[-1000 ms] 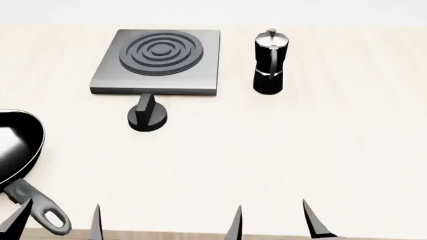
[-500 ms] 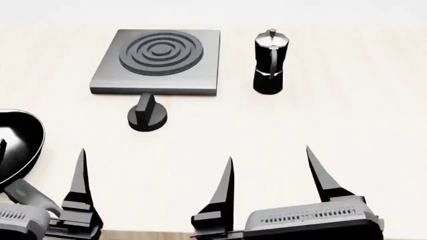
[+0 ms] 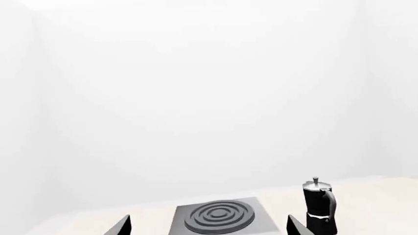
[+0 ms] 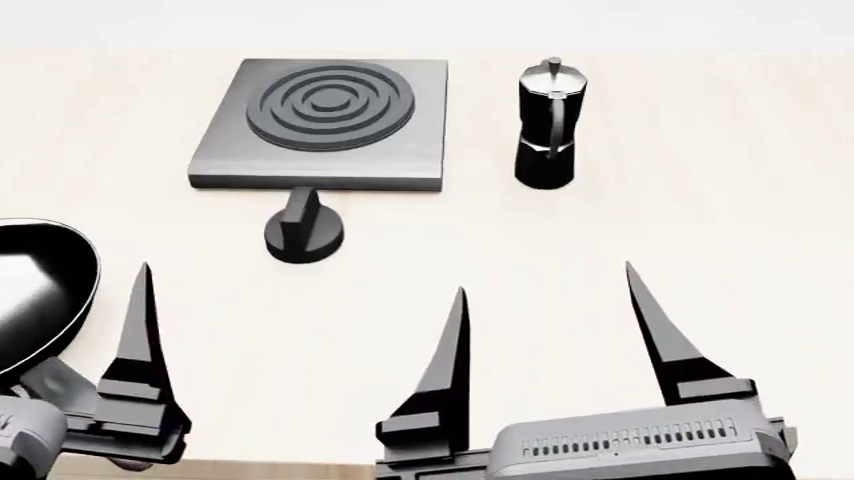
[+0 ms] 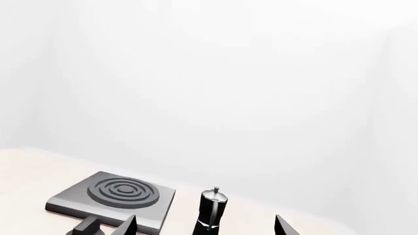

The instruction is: Turn on the stove.

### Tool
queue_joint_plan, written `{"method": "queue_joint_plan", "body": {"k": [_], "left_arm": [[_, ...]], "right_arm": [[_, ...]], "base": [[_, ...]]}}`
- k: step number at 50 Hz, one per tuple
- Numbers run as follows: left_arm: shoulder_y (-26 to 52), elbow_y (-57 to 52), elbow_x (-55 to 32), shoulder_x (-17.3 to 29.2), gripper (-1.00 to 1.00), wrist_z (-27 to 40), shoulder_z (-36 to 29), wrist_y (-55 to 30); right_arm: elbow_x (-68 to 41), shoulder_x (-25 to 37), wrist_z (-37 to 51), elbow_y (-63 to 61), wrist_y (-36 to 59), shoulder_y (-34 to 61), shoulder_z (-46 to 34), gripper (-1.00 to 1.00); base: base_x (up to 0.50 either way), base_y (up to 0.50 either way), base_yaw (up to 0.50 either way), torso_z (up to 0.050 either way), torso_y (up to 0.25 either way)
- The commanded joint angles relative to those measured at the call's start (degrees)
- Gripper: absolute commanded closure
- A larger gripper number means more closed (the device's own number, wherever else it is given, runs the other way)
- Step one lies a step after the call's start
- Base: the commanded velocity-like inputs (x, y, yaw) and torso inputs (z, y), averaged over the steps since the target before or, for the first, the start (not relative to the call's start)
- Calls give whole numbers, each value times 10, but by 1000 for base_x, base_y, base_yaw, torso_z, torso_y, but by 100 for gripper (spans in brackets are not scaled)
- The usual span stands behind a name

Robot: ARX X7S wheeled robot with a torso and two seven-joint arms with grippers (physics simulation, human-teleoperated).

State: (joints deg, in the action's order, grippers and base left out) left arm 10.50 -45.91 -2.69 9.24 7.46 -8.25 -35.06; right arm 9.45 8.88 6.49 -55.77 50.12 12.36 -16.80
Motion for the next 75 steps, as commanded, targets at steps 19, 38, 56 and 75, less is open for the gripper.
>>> {"method": "queue_joint_plan", "body": {"k": [19,38,56,75], "left_arm": [[3,-5,-8,11,-100,14,-8,-1],[4,-9,-9,16,-100,24,-17,-3],[4,-7,-14,22,-100,31,-19,0],[5,0,-20,26,-100,38,-22,4]], "right_arm": [[6,9,11,-10,6,3,-21,-100],[8,12,16,-17,10,6,-26,-100],[10,16,18,-17,13,8,-37,-100],[11,21,21,-11,14,10,-43,-100]], "base": [[0,178,0,0,0],[0,178,0,0,0],[0,178,0,0,0],[0,179,0,0,0]]}}
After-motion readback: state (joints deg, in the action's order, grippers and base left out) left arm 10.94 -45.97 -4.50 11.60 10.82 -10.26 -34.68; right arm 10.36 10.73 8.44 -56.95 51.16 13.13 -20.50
